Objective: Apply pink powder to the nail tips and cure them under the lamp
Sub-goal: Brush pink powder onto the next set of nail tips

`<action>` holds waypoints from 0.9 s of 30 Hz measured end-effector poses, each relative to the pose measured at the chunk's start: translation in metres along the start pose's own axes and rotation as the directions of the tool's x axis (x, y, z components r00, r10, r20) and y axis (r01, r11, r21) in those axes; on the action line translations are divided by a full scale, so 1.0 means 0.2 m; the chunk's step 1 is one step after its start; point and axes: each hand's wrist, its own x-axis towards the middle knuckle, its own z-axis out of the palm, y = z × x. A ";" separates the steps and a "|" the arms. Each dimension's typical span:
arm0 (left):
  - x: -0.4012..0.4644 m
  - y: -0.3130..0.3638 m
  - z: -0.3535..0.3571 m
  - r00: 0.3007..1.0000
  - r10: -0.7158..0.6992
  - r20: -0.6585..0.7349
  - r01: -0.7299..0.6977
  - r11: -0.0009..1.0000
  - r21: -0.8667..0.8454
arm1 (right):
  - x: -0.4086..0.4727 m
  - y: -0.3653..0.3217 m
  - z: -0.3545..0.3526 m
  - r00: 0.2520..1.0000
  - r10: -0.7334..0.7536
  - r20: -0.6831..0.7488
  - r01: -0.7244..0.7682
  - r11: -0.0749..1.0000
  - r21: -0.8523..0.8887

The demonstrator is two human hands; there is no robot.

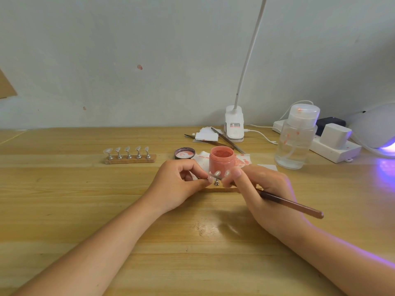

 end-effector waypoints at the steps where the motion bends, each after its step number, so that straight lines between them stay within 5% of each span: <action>1: 0.00 0.00 0.00 1.000 -0.001 -0.002 0.001 1.000 0.000 | 0.00 0.00 0.00 1.000 0.000 -0.001 0.000 1.000 -0.011; 5: 0.00 0.01 0.00 1.000 -0.009 -0.001 0.009 1.000 -0.007 | -0.02 0.00 0.00 0.996 0.072 0.054 -0.077 0.992 0.100; 13: 0.00 0.01 0.00 0.988 -0.115 -0.101 0.098 0.983 -0.157 | 0.01 -0.01 -0.01 0.977 0.196 -0.085 -0.162 0.938 0.307; 20: 0.00 0.01 -0.01 0.996 -0.069 -0.057 0.060 0.987 -0.148 | 0.00 -0.01 -0.01 0.982 0.169 -0.086 -0.136 0.944 0.300; 27: -0.01 0.04 -0.01 0.999 -0.052 0.010 0.053 0.995 -0.088 | 0.01 -0.03 -0.01 0.997 0.078 -0.024 -0.075 0.993 0.091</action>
